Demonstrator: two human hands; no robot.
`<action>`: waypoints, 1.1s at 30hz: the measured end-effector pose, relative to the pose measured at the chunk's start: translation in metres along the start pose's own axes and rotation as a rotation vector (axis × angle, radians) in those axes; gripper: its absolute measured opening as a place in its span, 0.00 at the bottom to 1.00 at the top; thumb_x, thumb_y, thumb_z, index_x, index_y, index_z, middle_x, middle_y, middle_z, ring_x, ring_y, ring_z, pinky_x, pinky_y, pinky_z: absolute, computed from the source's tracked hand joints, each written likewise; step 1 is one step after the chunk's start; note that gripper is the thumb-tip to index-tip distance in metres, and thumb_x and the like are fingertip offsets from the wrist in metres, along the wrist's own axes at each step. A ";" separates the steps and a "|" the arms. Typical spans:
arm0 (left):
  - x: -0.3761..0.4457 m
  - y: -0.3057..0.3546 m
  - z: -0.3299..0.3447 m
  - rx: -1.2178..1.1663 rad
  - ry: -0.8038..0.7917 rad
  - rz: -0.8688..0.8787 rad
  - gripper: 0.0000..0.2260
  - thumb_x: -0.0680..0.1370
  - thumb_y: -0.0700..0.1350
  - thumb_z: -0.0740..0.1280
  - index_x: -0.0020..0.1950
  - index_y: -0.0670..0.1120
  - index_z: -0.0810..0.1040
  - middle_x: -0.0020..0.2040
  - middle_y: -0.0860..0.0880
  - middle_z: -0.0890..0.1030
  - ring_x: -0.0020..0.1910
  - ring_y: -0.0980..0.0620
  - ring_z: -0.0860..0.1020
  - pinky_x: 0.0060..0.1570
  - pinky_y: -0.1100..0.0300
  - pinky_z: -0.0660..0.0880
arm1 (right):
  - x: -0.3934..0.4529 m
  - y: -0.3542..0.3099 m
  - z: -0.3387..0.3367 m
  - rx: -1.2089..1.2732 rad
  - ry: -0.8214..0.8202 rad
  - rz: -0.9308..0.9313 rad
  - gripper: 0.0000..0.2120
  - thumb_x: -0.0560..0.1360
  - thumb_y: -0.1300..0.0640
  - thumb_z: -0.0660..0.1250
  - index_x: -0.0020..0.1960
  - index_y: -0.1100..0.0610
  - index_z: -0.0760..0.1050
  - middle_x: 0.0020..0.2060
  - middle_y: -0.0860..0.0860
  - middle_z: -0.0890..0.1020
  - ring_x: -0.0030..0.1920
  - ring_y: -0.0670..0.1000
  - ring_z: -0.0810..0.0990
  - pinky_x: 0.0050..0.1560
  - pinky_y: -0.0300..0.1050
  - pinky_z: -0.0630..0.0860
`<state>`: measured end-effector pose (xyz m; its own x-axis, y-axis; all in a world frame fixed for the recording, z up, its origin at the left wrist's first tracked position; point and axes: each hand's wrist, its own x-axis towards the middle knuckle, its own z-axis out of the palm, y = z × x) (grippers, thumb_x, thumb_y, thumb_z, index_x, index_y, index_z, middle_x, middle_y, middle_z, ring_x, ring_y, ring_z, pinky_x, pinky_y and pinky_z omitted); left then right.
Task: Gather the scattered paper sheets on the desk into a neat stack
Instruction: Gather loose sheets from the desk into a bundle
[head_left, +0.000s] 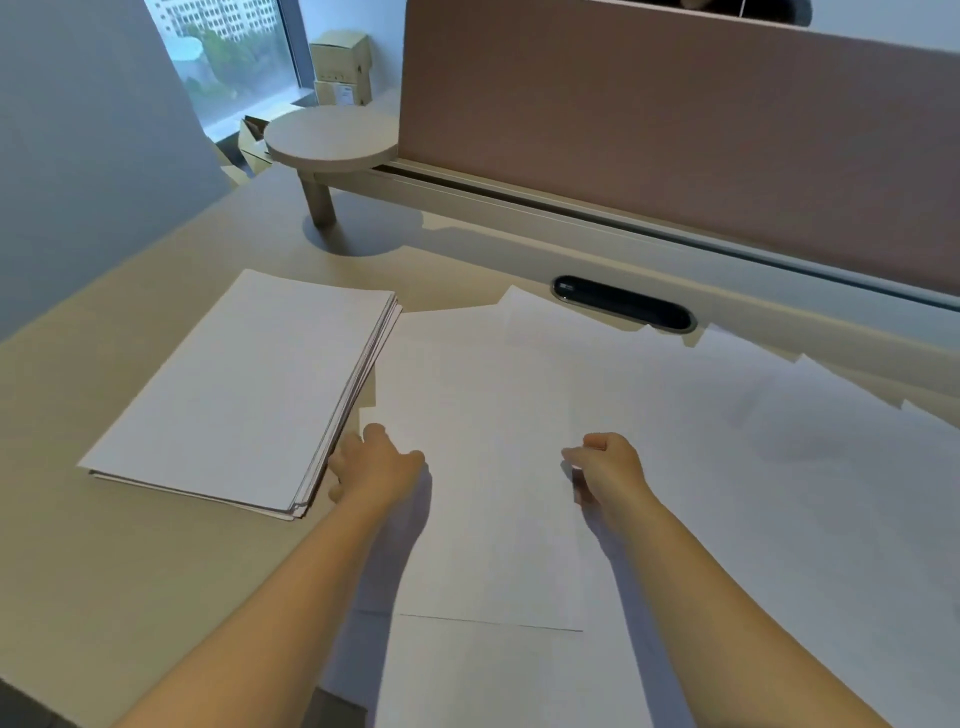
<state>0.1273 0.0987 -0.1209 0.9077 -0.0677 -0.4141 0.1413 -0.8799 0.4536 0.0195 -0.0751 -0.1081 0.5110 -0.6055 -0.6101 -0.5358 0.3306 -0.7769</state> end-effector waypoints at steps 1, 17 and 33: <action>-0.002 0.000 0.001 -0.032 0.001 -0.009 0.23 0.76 0.47 0.63 0.69 0.41 0.64 0.69 0.41 0.64 0.69 0.41 0.62 0.63 0.51 0.63 | 0.002 0.003 0.000 -0.070 -0.046 0.028 0.11 0.75 0.67 0.62 0.57 0.62 0.69 0.41 0.54 0.71 0.41 0.52 0.74 0.45 0.41 0.73; -0.018 0.025 0.014 -0.289 -0.064 0.118 0.32 0.75 0.45 0.67 0.75 0.41 0.55 0.74 0.42 0.62 0.74 0.43 0.59 0.71 0.50 0.59 | 0.008 0.003 -0.084 -0.787 0.336 -0.039 0.25 0.73 0.56 0.63 0.68 0.57 0.63 0.64 0.56 0.67 0.65 0.59 0.66 0.60 0.52 0.66; -0.030 0.039 0.024 -0.004 -0.031 -0.050 0.26 0.75 0.49 0.67 0.68 0.40 0.65 0.68 0.41 0.64 0.67 0.38 0.64 0.59 0.50 0.68 | 0.002 0.014 -0.105 -0.808 0.376 0.049 0.26 0.72 0.51 0.63 0.67 0.58 0.63 0.62 0.56 0.67 0.63 0.59 0.67 0.59 0.55 0.67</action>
<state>0.0959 0.0551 -0.1091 0.8868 -0.0387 -0.4605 0.1873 -0.8809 0.4347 -0.0571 -0.1477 -0.1040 0.2973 -0.8484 -0.4380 -0.9339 -0.1630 -0.3182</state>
